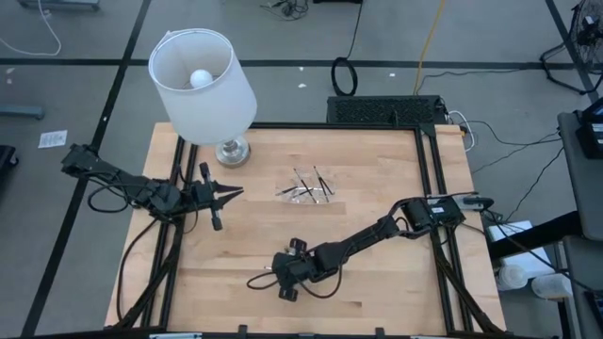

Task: Put items in baskets/containers
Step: Put the eyeshadow brush into the transparent organizer

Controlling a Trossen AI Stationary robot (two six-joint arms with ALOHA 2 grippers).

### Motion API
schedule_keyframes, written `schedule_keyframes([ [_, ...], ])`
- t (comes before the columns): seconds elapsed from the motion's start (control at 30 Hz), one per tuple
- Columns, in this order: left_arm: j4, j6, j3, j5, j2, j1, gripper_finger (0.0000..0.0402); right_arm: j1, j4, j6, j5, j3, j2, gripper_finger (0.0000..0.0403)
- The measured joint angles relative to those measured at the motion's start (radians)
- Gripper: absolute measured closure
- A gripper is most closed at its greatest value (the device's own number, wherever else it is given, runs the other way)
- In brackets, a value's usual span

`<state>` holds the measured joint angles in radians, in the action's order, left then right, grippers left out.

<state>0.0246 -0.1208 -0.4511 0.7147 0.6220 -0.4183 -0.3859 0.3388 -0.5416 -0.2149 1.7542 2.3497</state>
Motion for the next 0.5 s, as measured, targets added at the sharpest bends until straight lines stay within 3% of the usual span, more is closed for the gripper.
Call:
schedule_keyframes([
  [0.27, -0.031, 0.043, 0.000, -0.060, 0.000, -0.019, 0.0364, -0.007, -0.136, 0.148, -0.088, -0.007, -0.025, 0.0400],
  [0.5, -0.029, 0.014, 0.000, -0.072, 0.000, -0.054, 0.0364, -0.037, -0.210, 0.323, -0.283, -0.003, -0.151, 0.0401],
])
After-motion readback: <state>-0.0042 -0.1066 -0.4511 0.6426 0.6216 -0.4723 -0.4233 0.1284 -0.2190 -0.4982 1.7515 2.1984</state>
